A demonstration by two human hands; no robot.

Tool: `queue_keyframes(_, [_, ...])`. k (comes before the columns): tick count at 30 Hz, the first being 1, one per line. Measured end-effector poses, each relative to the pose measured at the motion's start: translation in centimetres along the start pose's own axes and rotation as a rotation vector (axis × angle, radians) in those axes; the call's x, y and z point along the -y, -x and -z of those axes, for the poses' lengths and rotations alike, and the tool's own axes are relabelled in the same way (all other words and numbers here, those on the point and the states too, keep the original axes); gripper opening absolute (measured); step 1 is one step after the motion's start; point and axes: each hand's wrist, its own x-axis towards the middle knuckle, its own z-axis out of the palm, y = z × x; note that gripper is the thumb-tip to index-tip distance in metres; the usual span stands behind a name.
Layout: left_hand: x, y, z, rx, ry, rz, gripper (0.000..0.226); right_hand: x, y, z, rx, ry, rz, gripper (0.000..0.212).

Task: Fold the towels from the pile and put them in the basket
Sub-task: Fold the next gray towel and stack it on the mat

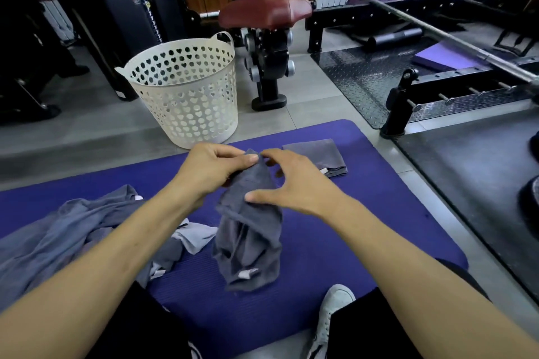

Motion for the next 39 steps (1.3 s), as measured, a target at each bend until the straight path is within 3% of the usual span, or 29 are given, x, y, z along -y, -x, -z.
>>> queue_keyframes(4, [0.3, -0.6, 0.6, -0.134, 0.118, 0.084, 0.006, 0.4, -0.1, -1.2, -0.075, -0.013, -0.032, 0.083])
queue_keyframes(8, [0.0, -0.6, 0.8, -0.120, 0.333, 0.138, 0.010, 0.9, 0.5, -1.3, -0.074, -0.106, -0.097, 0.086])
queue_keyframes(11, [0.0, -0.7, 0.5, -0.088, 0.456, 0.134, 0.012, 1.0, -0.1, -1.7, -0.177, 0.019, -0.024, 0.037])
queue_keyframes(14, [0.1, -0.9, 0.5, -0.040, 0.459, 0.102, 0.011, 0.5, -1.2, -1.0, -0.222, -0.050, -0.012, 0.020])
queue_keyframes(17, [0.9, -1.2, 1.4, 0.031, 0.272, 0.034, 0.018, 0.3, -1.9, 0.8, -0.240, -0.293, -0.075, 0.018])
queue_keyframes(22, [2.8, -1.3, 2.0, 0.256, -0.234, -0.012, 0.047, -0.4, -2.1, 3.1, -0.280, -0.677, -0.226, 0.022])
queue_keyframes(24, [3.4, -1.2, 1.0, 0.280, -0.322, 0.031, 0.046, -0.6, -2.2, 3.4, -0.290, -0.775, -0.261, 0.022])
queue_keyframes(27, [4.5, -1.3, -0.5, 0.300, -0.359, 0.003, 0.024, -1.0, -2.4, 3.6, -0.307, -0.839, -0.292, 0.021])
queue_keyframes(31, [4.0, -1.7, -0.4, 0.231, -0.279, -0.038, 0.005, -2.4, -2.3, 4.1, -0.340, -0.766, -0.351, 0.030])
queue_keyframes(34, [2.5, -1.4, 0.2, 0.122, -0.055, -0.041, 0.008, -4.3, -2.0, 4.3, -0.347, -0.334, -0.409, 0.047])
queue_keyframes(36, [1.7, -1.4, 0.4, -0.004, 0.071, -0.017, 0.016, -4.5, -1.2, 4.2, -0.318, -0.095, -0.398, 0.043])
queue_keyframes(39, [1.4, -1.6, 0.5, -0.084, 0.159, 0.091, 0.008, -2.5, 0.0, 3.7, -0.181, -0.207, -0.324, 0.030])
